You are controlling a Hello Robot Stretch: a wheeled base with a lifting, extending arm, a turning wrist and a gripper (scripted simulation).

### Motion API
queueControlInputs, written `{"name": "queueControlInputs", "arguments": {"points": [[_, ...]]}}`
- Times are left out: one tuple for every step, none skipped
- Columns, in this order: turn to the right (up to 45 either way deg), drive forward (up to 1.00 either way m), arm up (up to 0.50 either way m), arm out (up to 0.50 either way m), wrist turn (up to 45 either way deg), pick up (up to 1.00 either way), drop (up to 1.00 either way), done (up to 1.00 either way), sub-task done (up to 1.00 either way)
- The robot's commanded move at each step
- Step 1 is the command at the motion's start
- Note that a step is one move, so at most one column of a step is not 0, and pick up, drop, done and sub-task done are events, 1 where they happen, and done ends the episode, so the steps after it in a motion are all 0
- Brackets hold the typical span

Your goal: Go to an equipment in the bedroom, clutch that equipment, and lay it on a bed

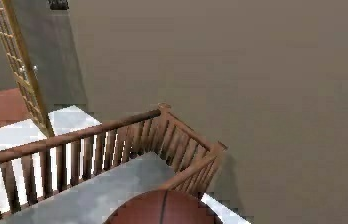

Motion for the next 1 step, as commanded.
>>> {"name": "queueControlInputs", "arguments": {"points": [[-45.0,0.0,0.0,0.0,0.0,0.0,0.0,0.0,0.0]]}}
